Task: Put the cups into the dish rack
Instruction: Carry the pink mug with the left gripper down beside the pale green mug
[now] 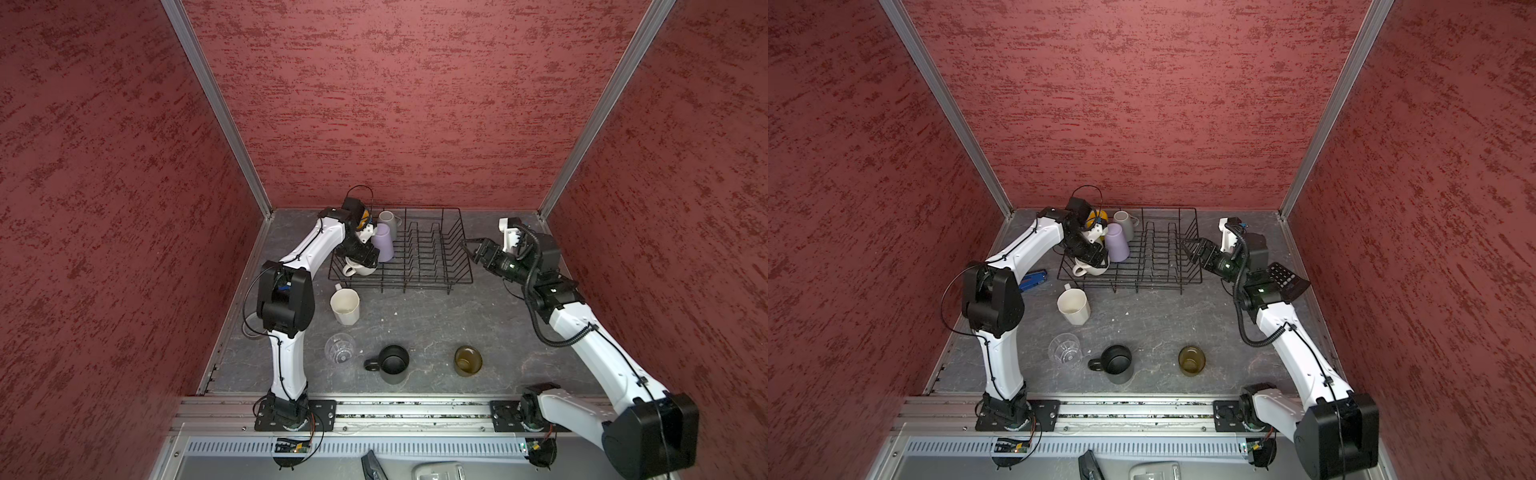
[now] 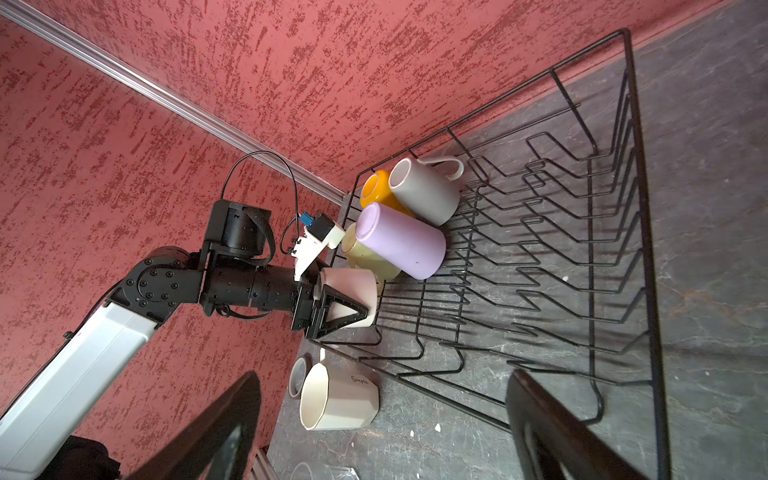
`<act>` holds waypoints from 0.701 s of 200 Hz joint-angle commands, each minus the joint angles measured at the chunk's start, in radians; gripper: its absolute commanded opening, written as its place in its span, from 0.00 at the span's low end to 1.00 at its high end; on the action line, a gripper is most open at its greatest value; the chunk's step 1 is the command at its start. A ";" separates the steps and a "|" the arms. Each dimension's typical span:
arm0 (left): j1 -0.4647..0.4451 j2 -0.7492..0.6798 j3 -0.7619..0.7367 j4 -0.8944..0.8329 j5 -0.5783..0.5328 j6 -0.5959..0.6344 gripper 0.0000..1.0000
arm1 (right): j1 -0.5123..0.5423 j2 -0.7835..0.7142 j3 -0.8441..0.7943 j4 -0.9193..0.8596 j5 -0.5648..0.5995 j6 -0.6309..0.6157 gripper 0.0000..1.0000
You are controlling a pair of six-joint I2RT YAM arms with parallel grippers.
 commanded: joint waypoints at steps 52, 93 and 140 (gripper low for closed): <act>-0.032 0.072 0.060 -0.024 -0.102 0.014 0.00 | -0.011 -0.012 -0.015 0.019 -0.005 0.009 0.93; -0.038 0.096 0.066 -0.033 -0.141 0.009 0.00 | -0.013 -0.011 -0.018 0.020 -0.008 0.010 0.93; -0.037 0.096 0.070 -0.036 -0.153 0.001 0.12 | -0.015 -0.009 -0.023 0.028 -0.011 0.015 0.93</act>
